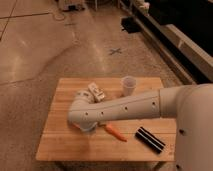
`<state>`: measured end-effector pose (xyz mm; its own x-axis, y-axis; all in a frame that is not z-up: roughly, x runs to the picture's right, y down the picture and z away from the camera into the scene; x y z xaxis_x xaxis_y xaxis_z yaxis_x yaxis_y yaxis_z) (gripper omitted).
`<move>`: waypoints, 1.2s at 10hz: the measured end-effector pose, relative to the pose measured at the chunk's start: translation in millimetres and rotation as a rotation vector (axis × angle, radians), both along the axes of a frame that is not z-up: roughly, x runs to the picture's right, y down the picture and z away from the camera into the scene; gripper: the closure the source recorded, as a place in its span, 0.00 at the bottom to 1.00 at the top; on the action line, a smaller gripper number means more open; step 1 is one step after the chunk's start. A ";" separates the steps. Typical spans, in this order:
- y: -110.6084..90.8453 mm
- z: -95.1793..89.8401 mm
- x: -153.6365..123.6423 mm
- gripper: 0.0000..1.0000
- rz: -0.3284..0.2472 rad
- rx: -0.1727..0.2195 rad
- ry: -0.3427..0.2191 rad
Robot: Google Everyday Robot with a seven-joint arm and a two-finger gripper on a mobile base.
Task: Drag the ceramic bowl in a circle
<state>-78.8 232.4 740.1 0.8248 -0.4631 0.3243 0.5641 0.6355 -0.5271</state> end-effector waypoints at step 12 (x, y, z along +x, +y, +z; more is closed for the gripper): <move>-36.1 50.9 4.1 0.20 -0.001 -0.060 0.018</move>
<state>-74.7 196.3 791.1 0.8303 -0.4444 0.3363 0.5548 0.6017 -0.5746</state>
